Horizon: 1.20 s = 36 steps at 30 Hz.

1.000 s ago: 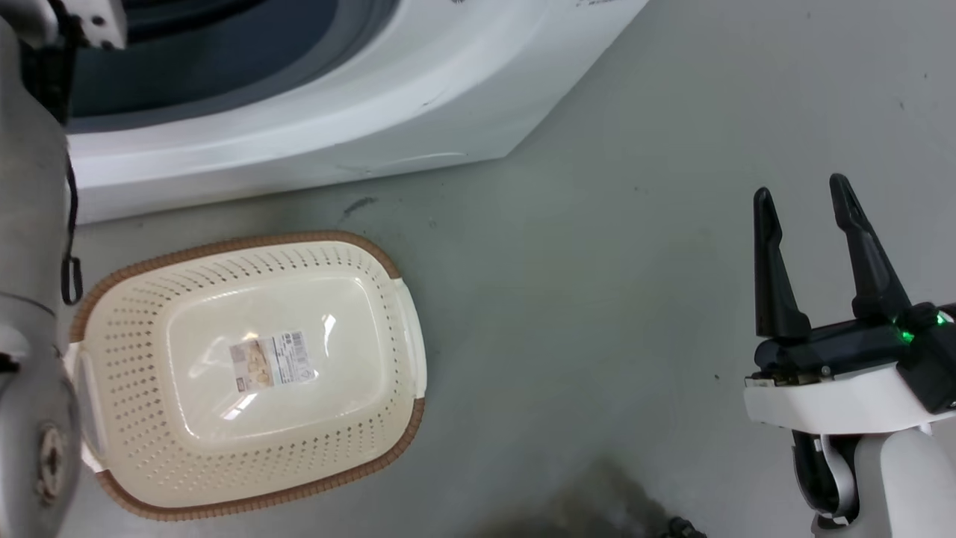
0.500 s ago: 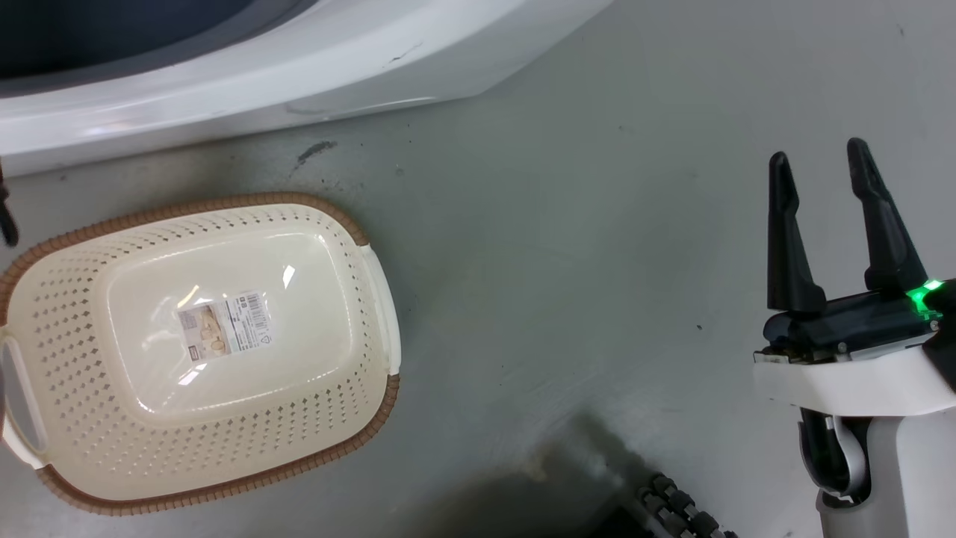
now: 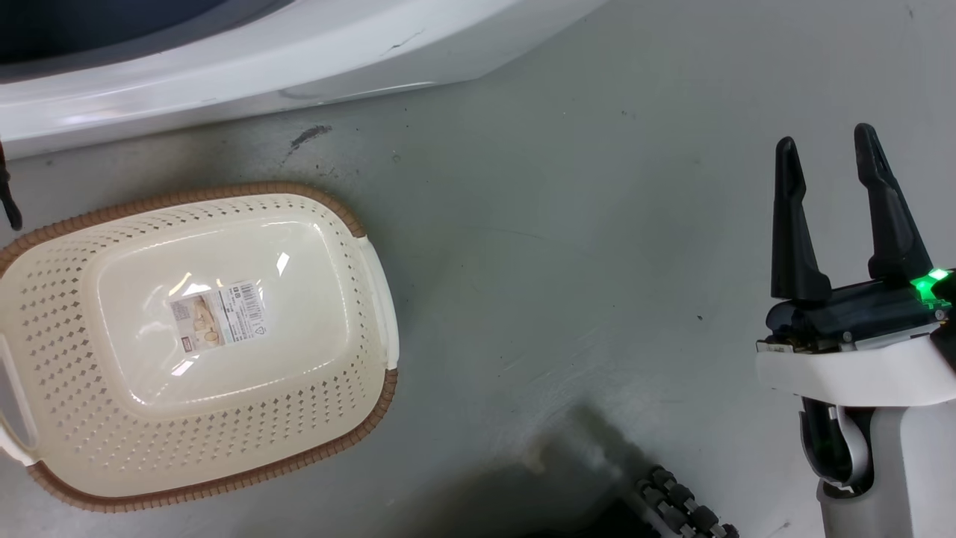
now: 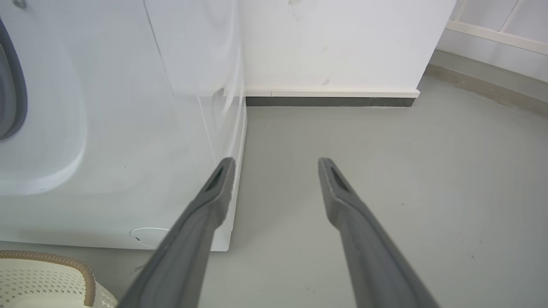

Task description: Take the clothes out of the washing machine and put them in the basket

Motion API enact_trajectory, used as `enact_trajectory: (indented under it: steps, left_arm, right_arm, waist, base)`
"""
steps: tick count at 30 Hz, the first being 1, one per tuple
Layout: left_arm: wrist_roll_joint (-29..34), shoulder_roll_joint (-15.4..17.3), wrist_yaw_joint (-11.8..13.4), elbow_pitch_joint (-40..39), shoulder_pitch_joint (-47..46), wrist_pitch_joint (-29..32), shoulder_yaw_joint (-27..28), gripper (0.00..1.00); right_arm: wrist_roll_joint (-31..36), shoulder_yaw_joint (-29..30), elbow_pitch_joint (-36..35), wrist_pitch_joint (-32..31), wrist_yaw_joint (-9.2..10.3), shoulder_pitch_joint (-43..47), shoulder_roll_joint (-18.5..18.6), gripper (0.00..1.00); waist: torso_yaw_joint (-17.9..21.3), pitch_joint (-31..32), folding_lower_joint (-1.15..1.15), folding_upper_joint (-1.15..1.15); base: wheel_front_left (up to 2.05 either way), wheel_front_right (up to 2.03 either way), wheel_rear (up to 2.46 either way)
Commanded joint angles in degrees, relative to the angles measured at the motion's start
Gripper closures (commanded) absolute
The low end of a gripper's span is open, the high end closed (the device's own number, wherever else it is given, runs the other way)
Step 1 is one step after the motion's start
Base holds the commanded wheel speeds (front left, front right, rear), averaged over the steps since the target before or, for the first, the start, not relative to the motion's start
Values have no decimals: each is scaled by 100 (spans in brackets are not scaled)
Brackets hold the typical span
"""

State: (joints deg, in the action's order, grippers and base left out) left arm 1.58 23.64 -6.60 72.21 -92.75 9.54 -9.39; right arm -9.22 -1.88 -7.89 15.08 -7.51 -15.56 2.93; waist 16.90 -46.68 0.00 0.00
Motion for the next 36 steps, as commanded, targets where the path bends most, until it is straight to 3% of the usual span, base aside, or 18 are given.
enact_trajectory:
  steps: [1, 13, 26, 36]
  left_arm:
    - [-30, 46, -20, 38, 28, -19, -19, 100]
    - [-341, -195, -66, 65, 501, -818, -40, 100]
    - [-908, -755, -80, 49, 1960, -2171, -140, 100]
    - [-1380, -964, -79, -866, 3185, -2480, -511, 100]
  right_arm:
    - [-54, 5, 1, 14, 4, -103, -9, 0]
    - [125, -32, 103, 14, 4, 27, -9, 0]
    - [483, -78, 275, 14, 4, 525, -8, 0]
    - [704, -28, 392, 14, 4, 852, -7, 0]
  waist:
    - [-9, 24, 0, 0]
    - [-144, 663, 0, 0]
    - [-573, 1892, 0, 0]
    - [-929, 2648, 0, 0]
  base:
    - [0, 0, 0]
    - [0, 0, 0]
    - [0, 0, 0]
    - [0, 0, 0]
